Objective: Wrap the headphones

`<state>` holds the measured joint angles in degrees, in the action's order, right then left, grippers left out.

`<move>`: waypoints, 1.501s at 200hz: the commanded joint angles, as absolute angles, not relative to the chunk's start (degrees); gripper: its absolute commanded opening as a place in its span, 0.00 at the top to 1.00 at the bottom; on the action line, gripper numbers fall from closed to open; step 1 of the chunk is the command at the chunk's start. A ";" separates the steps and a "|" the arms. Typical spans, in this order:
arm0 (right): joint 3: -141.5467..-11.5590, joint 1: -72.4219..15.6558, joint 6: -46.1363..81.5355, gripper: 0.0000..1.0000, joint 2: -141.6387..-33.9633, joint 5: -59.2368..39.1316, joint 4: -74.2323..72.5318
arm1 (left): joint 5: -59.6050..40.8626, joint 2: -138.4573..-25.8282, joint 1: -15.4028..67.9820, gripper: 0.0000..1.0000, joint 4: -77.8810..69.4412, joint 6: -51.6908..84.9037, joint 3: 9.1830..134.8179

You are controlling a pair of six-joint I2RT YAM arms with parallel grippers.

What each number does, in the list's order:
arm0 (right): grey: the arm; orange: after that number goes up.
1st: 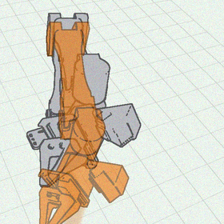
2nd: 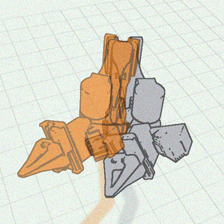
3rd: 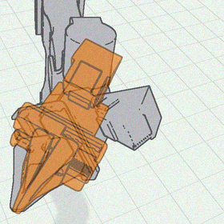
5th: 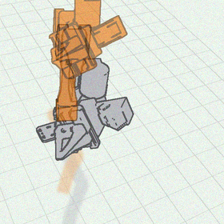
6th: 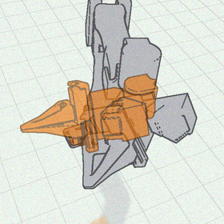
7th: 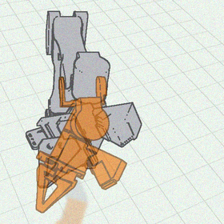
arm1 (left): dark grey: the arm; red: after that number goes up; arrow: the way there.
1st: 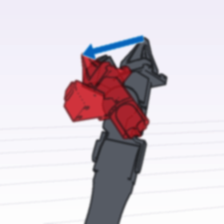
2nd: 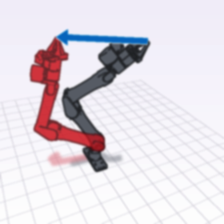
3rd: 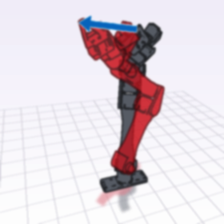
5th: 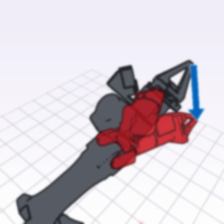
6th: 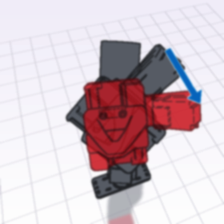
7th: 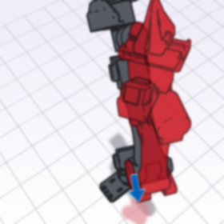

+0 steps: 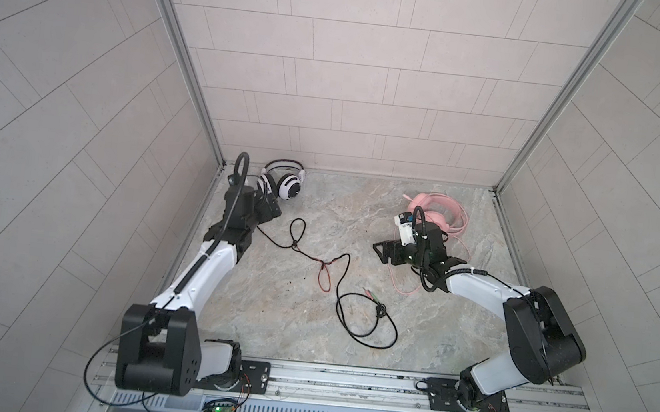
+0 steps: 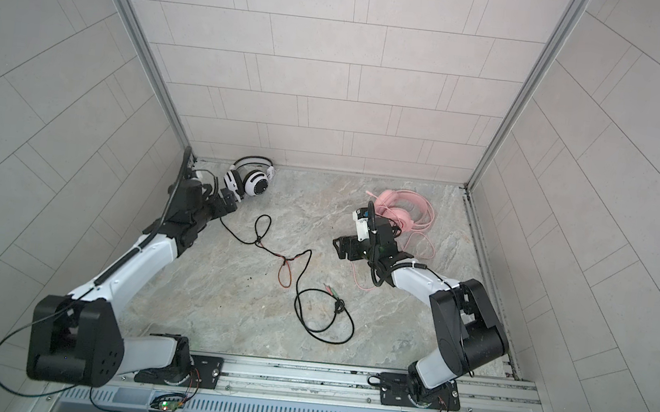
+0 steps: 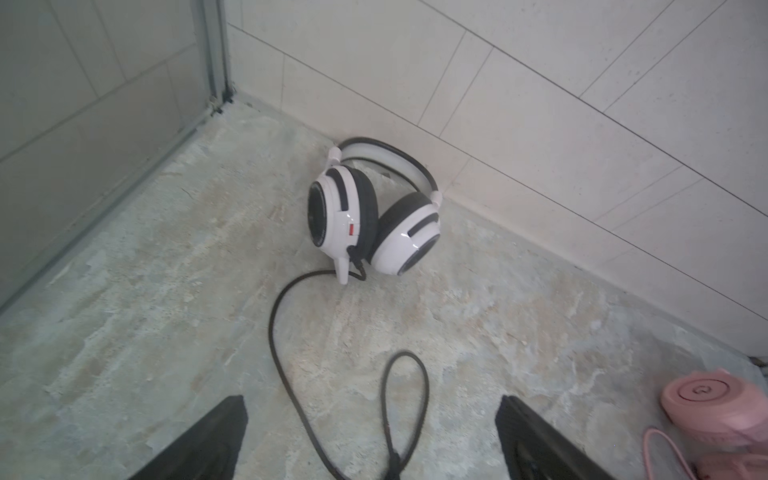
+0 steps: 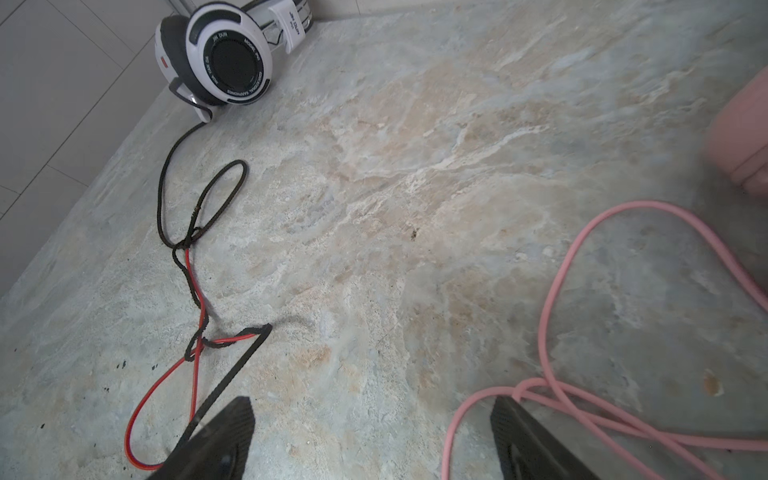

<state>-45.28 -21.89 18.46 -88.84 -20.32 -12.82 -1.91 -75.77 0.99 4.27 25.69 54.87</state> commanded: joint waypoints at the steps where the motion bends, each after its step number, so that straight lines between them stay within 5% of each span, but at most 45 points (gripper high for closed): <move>1: -44.41 -22.54 19.25 0.09 -89.75 -20.39 -16.63 | -5.99 -79.64 0.53 0.00 17.48 24.20 64.45; 59: -45.21 -23.58 24.32 0.17 -96.11 -27.51 -22.66 | -1.25 -106.46 -1.64 0.00 45.59 10.75 99.62; 141: -45.43 -25.40 19.86 0.19 -93.69 -20.17 -16.79 | -10.77 -137.06 -5.04 0.04 55.72 11.09 136.32; 224: -45.88 -25.75 20.21 0.19 -93.52 -20.09 -15.01 | -14.33 -146.52 -5.30 0.05 51.04 19.27 140.62; 300: -45.79 -25.75 19.98 0.19 -93.87 -20.60 -14.88 | -10.63 -142.71 -5.33 0.14 47.64 17.98 132.80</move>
